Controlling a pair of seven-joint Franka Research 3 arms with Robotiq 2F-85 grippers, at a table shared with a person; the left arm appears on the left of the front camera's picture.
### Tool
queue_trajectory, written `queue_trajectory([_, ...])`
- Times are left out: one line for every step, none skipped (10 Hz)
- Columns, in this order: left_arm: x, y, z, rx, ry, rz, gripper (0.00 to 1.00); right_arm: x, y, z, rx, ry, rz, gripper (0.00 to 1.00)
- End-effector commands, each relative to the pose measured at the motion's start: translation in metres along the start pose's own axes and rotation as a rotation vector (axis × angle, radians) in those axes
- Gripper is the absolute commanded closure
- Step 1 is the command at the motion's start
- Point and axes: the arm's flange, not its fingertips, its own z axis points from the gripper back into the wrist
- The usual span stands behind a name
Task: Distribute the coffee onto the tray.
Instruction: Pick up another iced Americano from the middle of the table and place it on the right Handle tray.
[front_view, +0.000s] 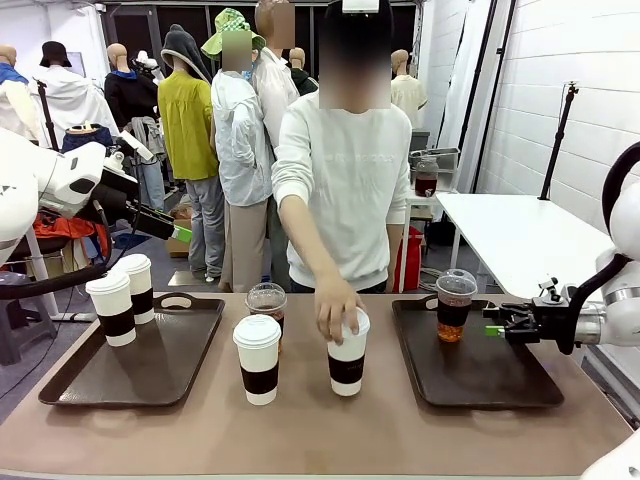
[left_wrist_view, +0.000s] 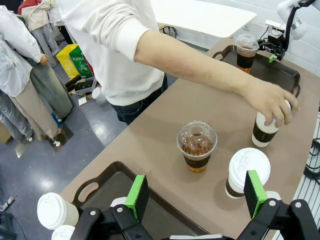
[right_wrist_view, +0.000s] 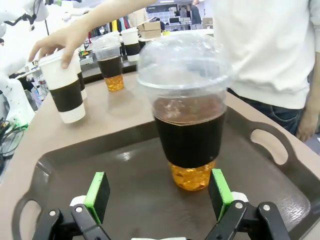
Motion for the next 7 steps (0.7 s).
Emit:
queue_trajectory([-0.002, 0.002, -0.001, -0.012, -0.009, 0.000, 0.00, 0.010, 0.030, -0.002, 0.039, 0.007, 0.016, 0.00])
queue_trajectory([-0.002, 0.002, -0.001, -0.012, -0.009, 0.000, 0.00, 0.015, 0.044, -0.004, 0.057, 0.000, 0.040, 0.00])
queue_trajectory([-0.002, 0.002, -0.001, -0.012, -0.009, 0.000, 0.00, 0.020, 0.057, -0.008, 0.067, 0.006, 0.040, 0.00])
queue_trajectory([-0.002, 0.002, -0.001, -0.012, -0.009, 0.000, 0.00, 0.025, 0.071, -0.012, 0.088, 0.021, 0.040, 0.00])
queue_trajectory([-0.002, 0.002, -0.001, -0.012, -0.009, 0.000, 0.00, 0.025, 0.080, -0.016, 0.108, 0.036, 0.035, 0.00])
queue_trajectory([-0.002, 0.002, -0.001, -0.012, -0.009, 0.000, 0.00, 0.027, 0.090, -0.021, 0.112, 0.033, 0.061, 0.00])
queue_trajectory([-0.002, 0.002, -0.001, -0.012, -0.009, 0.000, 0.00, 0.029, 0.102, -0.030, 0.110, 0.033, 0.088, 0.00])
